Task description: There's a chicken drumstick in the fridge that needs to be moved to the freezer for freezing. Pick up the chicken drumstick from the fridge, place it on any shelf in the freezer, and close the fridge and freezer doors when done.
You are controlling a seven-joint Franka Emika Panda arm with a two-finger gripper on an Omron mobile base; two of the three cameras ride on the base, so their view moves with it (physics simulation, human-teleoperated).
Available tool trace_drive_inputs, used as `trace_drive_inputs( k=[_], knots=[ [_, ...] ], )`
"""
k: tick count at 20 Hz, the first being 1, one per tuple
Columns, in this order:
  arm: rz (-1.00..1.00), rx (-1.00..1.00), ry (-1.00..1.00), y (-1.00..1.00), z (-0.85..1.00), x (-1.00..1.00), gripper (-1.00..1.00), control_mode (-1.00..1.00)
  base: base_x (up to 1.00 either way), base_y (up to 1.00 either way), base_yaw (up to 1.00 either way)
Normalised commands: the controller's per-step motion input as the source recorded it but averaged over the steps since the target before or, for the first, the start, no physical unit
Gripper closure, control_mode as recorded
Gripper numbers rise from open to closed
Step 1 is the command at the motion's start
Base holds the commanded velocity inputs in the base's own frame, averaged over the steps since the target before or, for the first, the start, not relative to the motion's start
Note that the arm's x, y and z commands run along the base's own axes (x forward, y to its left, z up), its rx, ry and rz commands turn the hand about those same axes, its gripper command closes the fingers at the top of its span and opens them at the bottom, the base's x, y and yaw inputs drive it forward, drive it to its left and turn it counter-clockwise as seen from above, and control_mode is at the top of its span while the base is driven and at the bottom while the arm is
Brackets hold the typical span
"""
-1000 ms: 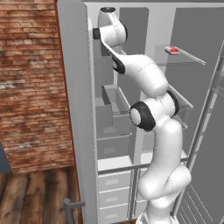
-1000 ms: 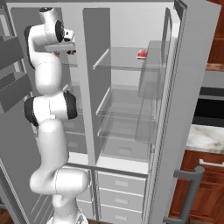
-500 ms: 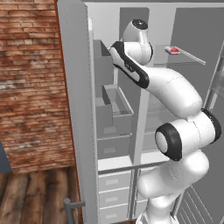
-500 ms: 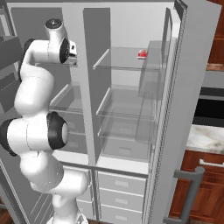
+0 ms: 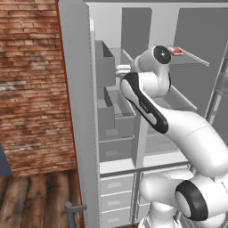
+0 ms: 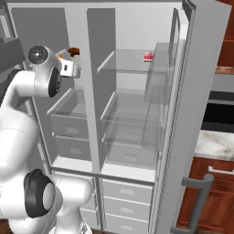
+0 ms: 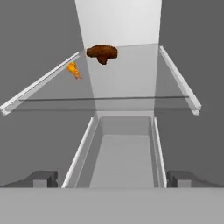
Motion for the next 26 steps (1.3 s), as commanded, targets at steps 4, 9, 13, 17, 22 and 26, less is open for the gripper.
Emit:
trace_drive_inputs(
  k=[4, 9, 13, 17, 22, 26],
  knots=[
    [-0.02, 0.05, 0.0, -0.48, 0.29, -1.0, -1.0, -1.0, 0.0, 0.0, 0.0],
    [-0.04, 0.04, 0.0, -0.59, 0.54, -0.91, -1.0, -1.0, 0.0, 0.0, 0.0],
    [-0.05, 0.01, 0.0, -0.68, 0.42, -0.66, -1.0, -1.0, 0.0, 0.0, 0.0],
    [-0.09, 0.0, 0.0, -0.57, 0.06, -0.36, -1.0, -1.0, 0.0, 0.0, 0.0],
    [-0.09, -0.04, 0.0, -0.3, -0.15, -0.38, -1.0, -1.0, 0.0, 0.0, 0.0],
    [-0.07, -0.02, 0.0, -0.05, -0.19, -0.39, -1.0, -1.0, 0.0, 0.0, 0.0]
  ],
)
